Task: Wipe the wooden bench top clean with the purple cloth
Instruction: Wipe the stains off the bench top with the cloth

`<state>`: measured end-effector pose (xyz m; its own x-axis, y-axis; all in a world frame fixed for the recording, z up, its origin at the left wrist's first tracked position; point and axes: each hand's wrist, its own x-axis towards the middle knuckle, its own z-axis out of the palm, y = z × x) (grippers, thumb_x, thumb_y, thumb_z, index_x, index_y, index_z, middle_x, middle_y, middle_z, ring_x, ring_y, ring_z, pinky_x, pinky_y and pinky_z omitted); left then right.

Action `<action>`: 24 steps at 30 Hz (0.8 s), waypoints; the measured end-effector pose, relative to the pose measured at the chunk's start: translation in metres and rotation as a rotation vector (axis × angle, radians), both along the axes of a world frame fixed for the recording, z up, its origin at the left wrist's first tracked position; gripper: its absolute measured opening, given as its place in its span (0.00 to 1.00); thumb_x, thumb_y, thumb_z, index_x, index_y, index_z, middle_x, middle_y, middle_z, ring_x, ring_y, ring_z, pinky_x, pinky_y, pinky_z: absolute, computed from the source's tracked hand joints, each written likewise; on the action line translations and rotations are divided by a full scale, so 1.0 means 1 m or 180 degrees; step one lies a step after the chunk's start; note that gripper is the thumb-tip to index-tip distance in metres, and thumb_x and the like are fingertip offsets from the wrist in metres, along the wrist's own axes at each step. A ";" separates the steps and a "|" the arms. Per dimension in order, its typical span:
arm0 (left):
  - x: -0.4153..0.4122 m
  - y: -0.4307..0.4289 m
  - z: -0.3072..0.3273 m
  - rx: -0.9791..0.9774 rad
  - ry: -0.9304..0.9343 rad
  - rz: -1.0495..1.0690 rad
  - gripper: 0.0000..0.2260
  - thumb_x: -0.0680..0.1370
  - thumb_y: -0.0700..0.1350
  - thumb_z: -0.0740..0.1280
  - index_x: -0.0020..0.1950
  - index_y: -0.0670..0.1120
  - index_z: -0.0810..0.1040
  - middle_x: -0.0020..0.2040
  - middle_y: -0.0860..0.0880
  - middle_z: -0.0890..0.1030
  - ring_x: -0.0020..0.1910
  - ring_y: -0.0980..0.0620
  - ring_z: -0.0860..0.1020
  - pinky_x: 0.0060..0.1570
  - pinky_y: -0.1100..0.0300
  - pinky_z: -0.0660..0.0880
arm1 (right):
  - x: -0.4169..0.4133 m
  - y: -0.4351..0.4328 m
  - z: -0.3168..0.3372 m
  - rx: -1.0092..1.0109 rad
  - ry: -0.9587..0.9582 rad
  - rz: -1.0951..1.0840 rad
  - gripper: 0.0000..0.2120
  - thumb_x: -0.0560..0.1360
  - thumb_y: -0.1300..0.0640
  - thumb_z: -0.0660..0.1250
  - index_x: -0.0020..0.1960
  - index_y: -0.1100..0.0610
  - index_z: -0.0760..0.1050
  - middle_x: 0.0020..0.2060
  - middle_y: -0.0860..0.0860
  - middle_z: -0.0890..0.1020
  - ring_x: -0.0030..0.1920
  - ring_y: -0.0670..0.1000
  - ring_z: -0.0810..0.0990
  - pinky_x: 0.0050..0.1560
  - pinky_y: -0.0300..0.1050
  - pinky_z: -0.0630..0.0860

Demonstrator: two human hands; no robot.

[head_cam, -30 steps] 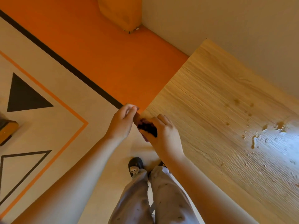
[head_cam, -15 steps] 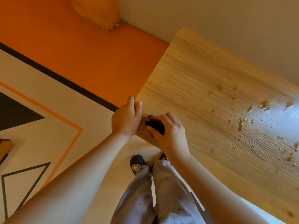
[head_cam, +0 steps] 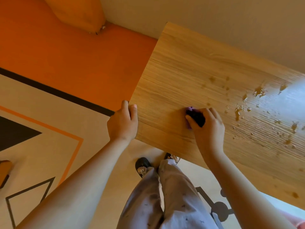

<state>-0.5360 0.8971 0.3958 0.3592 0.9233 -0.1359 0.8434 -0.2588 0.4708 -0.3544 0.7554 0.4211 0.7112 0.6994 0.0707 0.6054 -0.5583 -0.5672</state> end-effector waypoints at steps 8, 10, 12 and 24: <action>0.000 -0.001 0.000 0.0089 0.0022 -0.0004 0.14 0.83 0.51 0.52 0.53 0.43 0.70 0.35 0.49 0.72 0.30 0.50 0.69 0.25 0.61 0.57 | -0.103 0.016 -0.006 0.0033 0.0230 0.0874 0.15 0.64 0.56 0.78 0.49 0.57 0.78 0.41 0.50 0.78 0.44 0.52 0.77 0.36 0.44 0.77; 0.001 -0.002 0.001 0.0033 0.0114 0.0006 0.15 0.83 0.52 0.51 0.56 0.43 0.70 0.38 0.48 0.73 0.34 0.47 0.71 0.27 0.59 0.59 | -0.088 -0.003 -0.004 0.0008 0.0288 0.0730 0.16 0.65 0.55 0.78 0.49 0.57 0.78 0.41 0.50 0.78 0.44 0.52 0.78 0.37 0.45 0.77; 0.004 -0.003 0.005 -0.0050 0.0195 0.0049 0.17 0.83 0.53 0.50 0.60 0.43 0.70 0.41 0.47 0.74 0.38 0.45 0.72 0.33 0.56 0.64 | -0.066 -0.038 -0.002 -0.0033 0.0216 0.0458 0.14 0.67 0.55 0.77 0.48 0.58 0.79 0.41 0.51 0.78 0.44 0.52 0.78 0.39 0.43 0.75; 0.008 -0.004 0.007 0.0026 0.0465 0.0145 0.17 0.84 0.53 0.49 0.58 0.42 0.69 0.39 0.45 0.73 0.36 0.45 0.69 0.35 0.54 0.63 | -0.041 -0.098 0.003 -0.0317 0.0236 -0.0143 0.13 0.66 0.58 0.77 0.46 0.59 0.76 0.40 0.53 0.78 0.42 0.54 0.77 0.37 0.41 0.71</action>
